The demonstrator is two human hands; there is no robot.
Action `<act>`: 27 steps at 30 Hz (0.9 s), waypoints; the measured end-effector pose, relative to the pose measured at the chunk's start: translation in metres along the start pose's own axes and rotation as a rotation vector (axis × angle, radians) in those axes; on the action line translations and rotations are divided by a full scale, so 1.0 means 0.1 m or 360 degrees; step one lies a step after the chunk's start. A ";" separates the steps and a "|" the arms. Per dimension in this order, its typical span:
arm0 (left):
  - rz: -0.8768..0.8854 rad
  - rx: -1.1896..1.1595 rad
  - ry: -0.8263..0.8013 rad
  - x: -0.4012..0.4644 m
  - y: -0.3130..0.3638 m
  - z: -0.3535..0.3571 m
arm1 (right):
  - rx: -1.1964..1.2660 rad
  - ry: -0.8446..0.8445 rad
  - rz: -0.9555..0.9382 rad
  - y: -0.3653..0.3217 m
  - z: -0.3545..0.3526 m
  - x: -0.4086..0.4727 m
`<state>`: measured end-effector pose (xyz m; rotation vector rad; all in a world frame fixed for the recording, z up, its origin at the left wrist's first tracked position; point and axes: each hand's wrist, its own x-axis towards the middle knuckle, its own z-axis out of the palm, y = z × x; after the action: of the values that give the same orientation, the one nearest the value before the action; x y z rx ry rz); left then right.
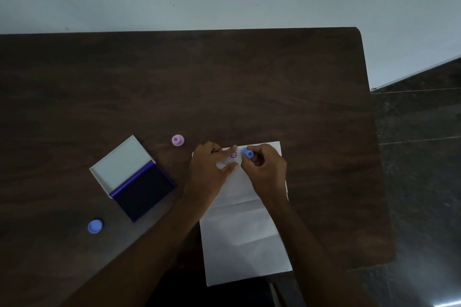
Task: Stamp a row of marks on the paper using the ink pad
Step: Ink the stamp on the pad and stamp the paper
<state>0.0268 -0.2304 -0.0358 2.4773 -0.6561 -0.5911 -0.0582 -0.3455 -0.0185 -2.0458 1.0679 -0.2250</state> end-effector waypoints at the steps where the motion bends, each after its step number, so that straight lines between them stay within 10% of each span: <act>1: 0.0004 -0.0009 -0.0001 0.00 0.00 0.00 | 0.0004 0.0007 0.0000 0.00 0.01 0.01; 27: -0.0111 -0.0093 -0.0076 0.01 0.07 -0.05 | -0.0739 -0.0435 -0.0155 -0.19 0.05 0.02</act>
<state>0.0273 -0.2345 -0.0283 2.4467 -0.5641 -0.6879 -0.0432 -0.3379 -0.0079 -2.4548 0.9080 0.2746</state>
